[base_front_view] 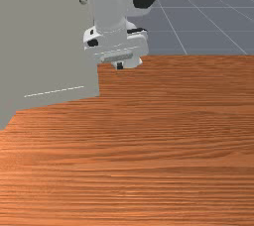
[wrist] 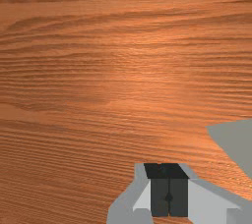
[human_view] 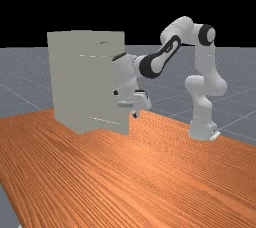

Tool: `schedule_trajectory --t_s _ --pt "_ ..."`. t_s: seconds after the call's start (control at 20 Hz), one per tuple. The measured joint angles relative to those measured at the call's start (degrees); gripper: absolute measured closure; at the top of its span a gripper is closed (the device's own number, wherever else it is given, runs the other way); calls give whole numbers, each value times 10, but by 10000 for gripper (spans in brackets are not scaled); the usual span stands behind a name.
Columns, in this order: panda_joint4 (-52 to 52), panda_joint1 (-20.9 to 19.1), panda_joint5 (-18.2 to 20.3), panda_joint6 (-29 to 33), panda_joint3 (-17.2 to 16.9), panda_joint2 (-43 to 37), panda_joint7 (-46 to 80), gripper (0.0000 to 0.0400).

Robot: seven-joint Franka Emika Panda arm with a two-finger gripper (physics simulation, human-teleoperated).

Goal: Close the cabinet door

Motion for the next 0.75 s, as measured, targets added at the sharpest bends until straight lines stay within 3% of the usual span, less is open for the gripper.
schedule_trajectory --t_s 0.2,0.45,0.75 --pt "-118 -4 -6 36 -14 -87 -5 399" --pt "-268 -36 -65 79 -53 -211 -30 400" --pt "-275 -108 -80 109 -166 -220 -106 400"
